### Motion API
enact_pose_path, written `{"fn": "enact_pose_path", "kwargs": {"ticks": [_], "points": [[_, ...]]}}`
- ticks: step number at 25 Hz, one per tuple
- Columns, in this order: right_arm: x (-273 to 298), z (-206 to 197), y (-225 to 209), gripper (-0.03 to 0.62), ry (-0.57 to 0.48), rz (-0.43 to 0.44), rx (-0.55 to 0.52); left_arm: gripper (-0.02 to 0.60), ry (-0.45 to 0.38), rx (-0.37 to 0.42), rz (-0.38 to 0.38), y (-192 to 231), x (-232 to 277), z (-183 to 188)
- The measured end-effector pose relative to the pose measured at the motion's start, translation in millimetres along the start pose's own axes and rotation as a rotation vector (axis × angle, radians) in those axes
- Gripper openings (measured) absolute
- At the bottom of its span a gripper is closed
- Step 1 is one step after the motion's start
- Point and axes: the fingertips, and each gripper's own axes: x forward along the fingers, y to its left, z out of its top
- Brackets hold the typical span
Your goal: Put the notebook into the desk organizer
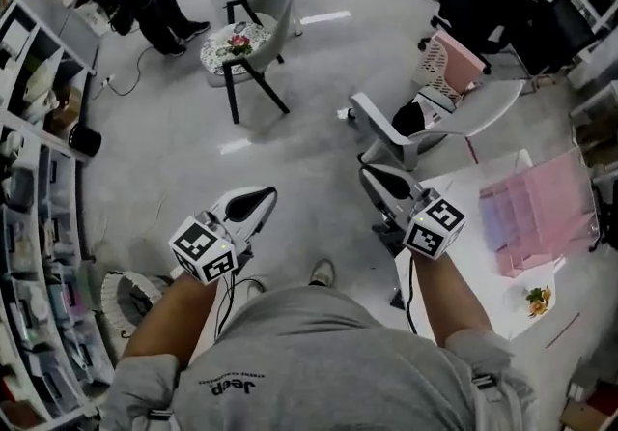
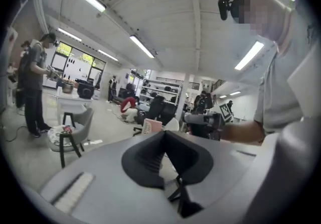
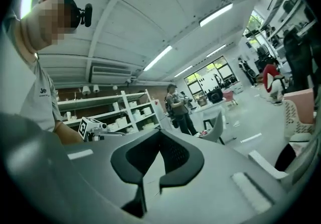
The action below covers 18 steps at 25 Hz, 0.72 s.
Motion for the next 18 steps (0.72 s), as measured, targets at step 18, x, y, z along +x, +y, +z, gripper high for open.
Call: {"fn": "enact_pose_path", "kwargs": {"ticks": [18], "points": [[123,-83,196,0.003,0.202,0.155,-0.07,0.058,-0.091,0.0,0.258,33,-261,-27]]}}
